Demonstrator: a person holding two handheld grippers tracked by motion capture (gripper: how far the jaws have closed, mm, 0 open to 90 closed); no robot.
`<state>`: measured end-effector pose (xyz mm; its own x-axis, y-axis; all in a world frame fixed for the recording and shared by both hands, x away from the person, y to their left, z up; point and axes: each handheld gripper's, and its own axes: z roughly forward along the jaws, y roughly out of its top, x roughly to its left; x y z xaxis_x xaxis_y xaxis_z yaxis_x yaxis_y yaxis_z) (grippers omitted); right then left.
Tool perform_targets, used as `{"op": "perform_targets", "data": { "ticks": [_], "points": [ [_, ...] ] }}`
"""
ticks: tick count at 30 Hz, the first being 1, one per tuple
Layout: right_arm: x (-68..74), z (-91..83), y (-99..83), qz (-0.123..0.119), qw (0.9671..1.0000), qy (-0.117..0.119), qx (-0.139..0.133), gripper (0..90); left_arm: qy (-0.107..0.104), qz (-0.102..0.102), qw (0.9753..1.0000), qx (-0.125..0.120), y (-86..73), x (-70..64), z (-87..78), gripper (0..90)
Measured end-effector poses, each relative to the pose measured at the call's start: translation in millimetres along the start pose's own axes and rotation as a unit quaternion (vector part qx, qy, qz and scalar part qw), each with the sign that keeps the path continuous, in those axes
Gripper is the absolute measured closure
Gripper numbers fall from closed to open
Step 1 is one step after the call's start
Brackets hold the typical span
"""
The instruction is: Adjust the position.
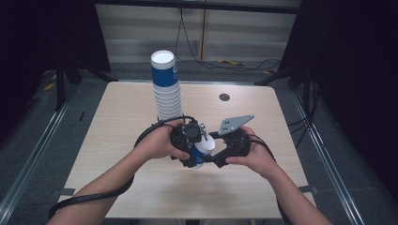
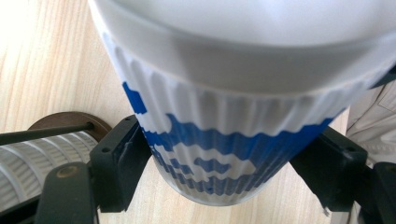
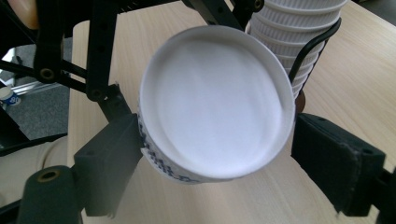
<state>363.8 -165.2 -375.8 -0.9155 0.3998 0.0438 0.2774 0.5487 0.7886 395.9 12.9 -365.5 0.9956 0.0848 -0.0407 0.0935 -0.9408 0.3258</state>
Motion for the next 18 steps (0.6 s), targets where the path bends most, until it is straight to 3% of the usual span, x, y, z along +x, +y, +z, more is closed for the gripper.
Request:
{"op": "perform_targets", "data": {
  "ticks": [7,18],
  "points": [
    [1.3,1.9,-1.2,0.001,0.9999,0.008,-0.007,17.8,-0.006,0.005,1.0000,-0.004,2.7,-1.6,0.3,22.9],
    [3.7,4.3,-3.8,0.005,0.9995,0.019,-0.024,25.3,0.003,0.023,0.9997,-0.011,4.1,-4.0,2.2,22.3]
  ]
}}
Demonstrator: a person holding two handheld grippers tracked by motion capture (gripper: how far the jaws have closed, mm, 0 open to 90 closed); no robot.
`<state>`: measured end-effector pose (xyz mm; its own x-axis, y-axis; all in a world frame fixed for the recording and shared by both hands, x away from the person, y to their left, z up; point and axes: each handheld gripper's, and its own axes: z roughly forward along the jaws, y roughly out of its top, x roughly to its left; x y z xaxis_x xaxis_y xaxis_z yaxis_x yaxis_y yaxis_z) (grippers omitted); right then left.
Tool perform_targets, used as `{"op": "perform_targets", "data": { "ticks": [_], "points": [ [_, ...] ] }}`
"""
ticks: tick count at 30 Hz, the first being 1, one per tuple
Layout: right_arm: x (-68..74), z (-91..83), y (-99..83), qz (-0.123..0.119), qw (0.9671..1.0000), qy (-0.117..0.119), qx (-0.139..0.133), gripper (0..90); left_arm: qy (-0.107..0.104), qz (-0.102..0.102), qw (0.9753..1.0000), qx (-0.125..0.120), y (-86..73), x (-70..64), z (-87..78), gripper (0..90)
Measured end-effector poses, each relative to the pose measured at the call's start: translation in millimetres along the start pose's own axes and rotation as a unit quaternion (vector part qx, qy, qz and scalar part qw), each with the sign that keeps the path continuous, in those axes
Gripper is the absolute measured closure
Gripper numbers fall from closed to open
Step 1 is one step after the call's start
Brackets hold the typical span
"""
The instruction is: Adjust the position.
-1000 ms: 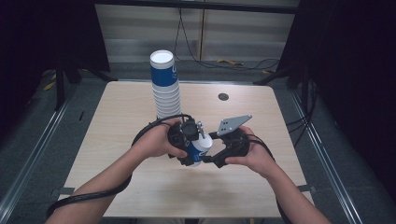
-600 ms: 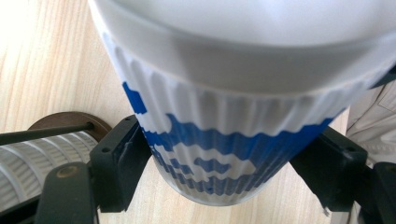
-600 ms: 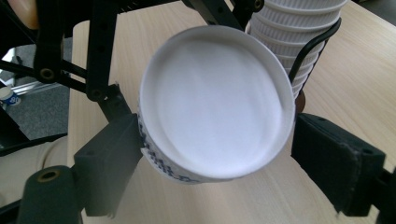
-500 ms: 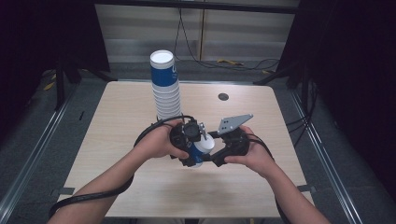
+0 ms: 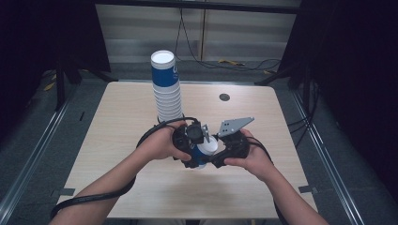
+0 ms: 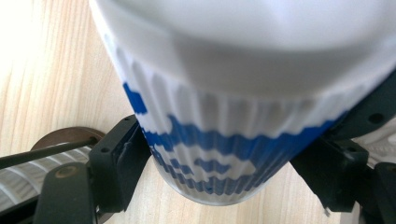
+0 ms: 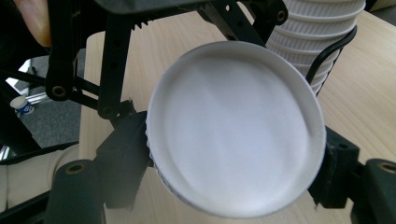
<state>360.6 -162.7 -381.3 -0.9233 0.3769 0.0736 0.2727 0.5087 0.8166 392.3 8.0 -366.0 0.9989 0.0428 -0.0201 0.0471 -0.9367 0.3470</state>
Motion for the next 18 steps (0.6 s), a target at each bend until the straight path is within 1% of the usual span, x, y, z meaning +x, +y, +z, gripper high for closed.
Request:
{"op": "perform_targets", "data": {
  "ticks": [2,4,5,6,8,9,10,12,13,15,16,17,18],
  "points": [
    [0.2,-0.3,-0.9,0.000,1.0000,-0.002,-0.002,25.5,0.005,0.001,1.0000,-0.007,-1.0,0.4,0.3,21.6],
    [0.4,-1.3,-1.8,-0.003,1.0000,-0.006,-0.002,25.6,0.000,-0.008,0.9998,-0.017,-2.9,1.9,0.3,21.0],
    [0.1,-2.0,-2.6,0.000,1.0000,-0.006,-0.004,25.6,-0.002,-0.013,0.9997,-0.022,-4.3,2.6,0.5,20.9],
    [-0.3,-2.6,-3.5,-0.001,1.0000,-0.007,-0.005,25.6,-0.004,-0.018,0.9995,-0.024,-5.5,3.4,0.1,20.9],
    [-1.3,-4.3,-5.3,0.001,0.9999,-0.010,-0.005,25.6,-0.006,-0.017,0.9994,-0.028,-7.9,5.3,-0.8,20.8],
    [-2.0,-5.4,-6.6,0.004,0.9999,-0.011,-0.005,25.5,-0.007,-0.024,0.9990,-0.037,-9.9,5.4,-0.9,20.6],
    [-2.8,-6.6,-8.0,0.007,0.9999,-0.008,-0.007,25.5,-0.008,-0.020,0.9989,-0.042,-10.8,6.5,-1.3,20.3],
    [-4.0,-7.9,-9.9,0.011,0.9998,-0.012,-0.008,25.5,-0.013,-0.037,0.9978,-0.054,-13.5,6.0,-1.6,20.3],
    [-4.5,-8.4,-10.9,0.012,0.9998,-0.010,-0.009,25.5,-0.012,-0.032,0.9980,-0.054,-14.3,6.7,-2.0,20.3],
    [-4.8,-8.6,-12.3,0.011,0.9999,-0.012,-0.005,25.5,-0.007,-0.035,0.9975,-0.061,-16.4,7.2,-2.9,20.2],
    [-4.7,-8.9,-12.9,0.014,0.9998,-0.011,-0.007,25.5,-0.010,-0.036,0.9973,-0.063,-17.3,7.4,-3.1,20.2],
    [-4.6,-9.2,-13.1,0.015,0.9998,-0.011,-0.007,25.4,-0.008,-0.038,0.9972,-0.064,-18.6,7.5,-3.6,20.2],
    [-4.8,-9.9,-13.4,0.016,0.9997,-0.014,-0.009,25.4,-0.003,-0.031,0.9973,-0.066,-19.5,8.4,-4.0,20.2]
  ]
}}
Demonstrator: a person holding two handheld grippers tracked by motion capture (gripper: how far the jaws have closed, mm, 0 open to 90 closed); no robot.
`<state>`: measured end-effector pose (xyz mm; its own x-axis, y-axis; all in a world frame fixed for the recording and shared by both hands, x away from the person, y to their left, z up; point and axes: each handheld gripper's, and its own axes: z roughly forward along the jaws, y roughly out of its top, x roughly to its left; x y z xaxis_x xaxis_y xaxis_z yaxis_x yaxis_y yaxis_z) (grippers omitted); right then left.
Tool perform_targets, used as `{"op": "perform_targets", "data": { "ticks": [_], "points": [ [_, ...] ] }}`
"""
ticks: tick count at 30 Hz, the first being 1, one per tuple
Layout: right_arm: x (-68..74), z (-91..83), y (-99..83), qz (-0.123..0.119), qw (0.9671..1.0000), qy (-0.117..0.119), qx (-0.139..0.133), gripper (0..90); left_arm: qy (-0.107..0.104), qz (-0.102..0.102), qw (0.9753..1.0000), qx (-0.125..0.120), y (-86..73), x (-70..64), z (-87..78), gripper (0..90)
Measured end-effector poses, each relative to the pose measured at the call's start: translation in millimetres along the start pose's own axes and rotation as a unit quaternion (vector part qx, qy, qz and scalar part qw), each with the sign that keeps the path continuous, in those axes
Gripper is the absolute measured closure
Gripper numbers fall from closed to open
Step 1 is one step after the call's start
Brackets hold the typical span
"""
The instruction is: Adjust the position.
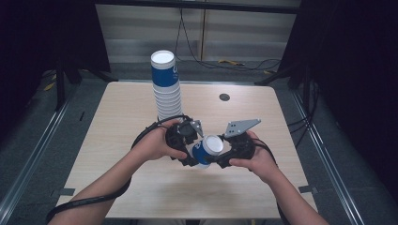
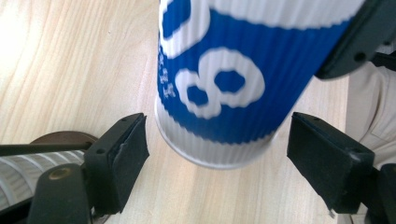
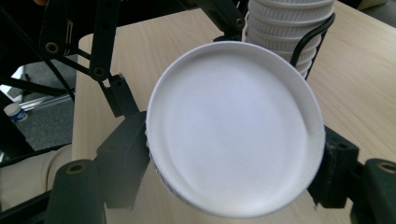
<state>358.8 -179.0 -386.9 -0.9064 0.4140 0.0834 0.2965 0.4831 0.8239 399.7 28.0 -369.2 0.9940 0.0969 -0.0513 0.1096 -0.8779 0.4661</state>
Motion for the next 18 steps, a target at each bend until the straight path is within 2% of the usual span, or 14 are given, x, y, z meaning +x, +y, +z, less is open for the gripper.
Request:
{"op": "perform_targets", "data": {
  "ticks": [6,10,15,18],
  "points": [
    [-2.2,-4.1,-1.0,0.006,1.0000,-0.003,-0.004,25.4,-0.003,-0.014,0.9996,-0.026,-6.3,1.2,-1.6,19.9],
    [-3.8,-5.9,-2.2,0.008,1.0000,-0.004,-0.004,25.4,-0.004,-0.025,0.9990,-0.036,-10.3,3.2,-1.1,19.9],
    [-5.5,-8.4,-3.8,0.011,0.9999,-0.005,-0.009,25.4,-0.004,-0.027,0.9987,-0.042,-15.3,4.9,2.3,19.9],
    [-5.9,-10.0,-3.6,0.011,0.9999,-0.007,-0.006,25.4,-0.007,-0.039,0.9978,-0.052,-18.1,4.9,4.5,19.6]
  ]
}}
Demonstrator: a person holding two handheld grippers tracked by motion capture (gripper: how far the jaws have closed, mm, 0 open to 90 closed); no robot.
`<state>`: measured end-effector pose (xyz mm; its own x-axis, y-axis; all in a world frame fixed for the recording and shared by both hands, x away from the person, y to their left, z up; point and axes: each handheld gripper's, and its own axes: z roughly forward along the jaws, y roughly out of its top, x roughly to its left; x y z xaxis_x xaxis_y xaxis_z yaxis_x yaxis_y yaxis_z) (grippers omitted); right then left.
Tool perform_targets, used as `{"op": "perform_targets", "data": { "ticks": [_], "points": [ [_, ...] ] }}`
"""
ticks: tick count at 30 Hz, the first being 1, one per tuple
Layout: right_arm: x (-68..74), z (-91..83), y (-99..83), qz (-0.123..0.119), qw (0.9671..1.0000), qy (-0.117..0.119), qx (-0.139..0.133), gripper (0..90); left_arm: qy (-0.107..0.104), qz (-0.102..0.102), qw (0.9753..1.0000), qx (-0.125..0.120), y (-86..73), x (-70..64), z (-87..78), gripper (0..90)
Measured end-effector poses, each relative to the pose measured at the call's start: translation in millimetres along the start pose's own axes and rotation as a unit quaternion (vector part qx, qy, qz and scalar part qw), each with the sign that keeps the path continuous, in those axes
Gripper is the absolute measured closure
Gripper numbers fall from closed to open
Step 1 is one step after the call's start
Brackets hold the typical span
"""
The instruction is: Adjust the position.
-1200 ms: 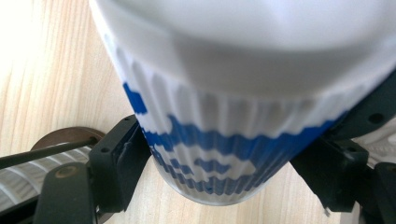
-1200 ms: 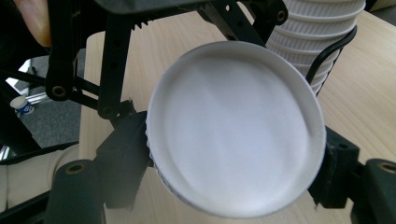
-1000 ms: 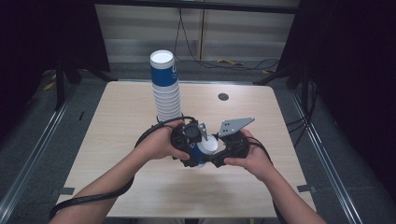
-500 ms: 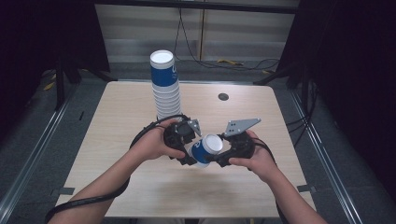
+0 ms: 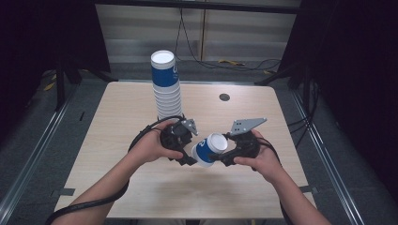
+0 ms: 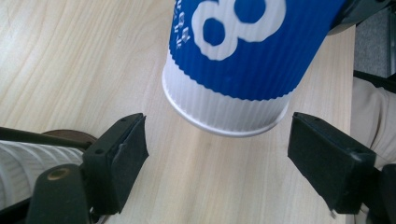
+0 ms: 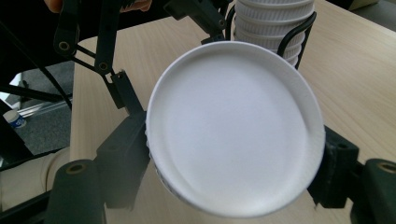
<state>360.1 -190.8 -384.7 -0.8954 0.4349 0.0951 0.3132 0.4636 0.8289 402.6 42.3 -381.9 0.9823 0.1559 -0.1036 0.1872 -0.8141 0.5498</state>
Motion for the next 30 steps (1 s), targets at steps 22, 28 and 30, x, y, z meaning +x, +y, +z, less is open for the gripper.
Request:
{"op": "perform_targets", "data": {
  "ticks": [22,28,30],
  "points": [
    [-0.4,-2.7,-1.7,-0.002,1.0000,-0.006,-0.002,25.4,-0.018,-0.028,0.9949,-0.095,-25.6,5.7,14.6,16.9],
    [-0.1,-1.8,-2.4,-0.002,1.0000,-0.003,-0.001,25.4,-0.019,-0.032,0.9928,-0.114,-29.3,4.9,21.0,15.8],
    [-0.1,-1.7,-2.5,-0.003,1.0000,-0.002,0.000,25.4,-0.021,-0.034,0.9921,-0.119,-30.3,4.5,22.8,15.7]
  ]
}}
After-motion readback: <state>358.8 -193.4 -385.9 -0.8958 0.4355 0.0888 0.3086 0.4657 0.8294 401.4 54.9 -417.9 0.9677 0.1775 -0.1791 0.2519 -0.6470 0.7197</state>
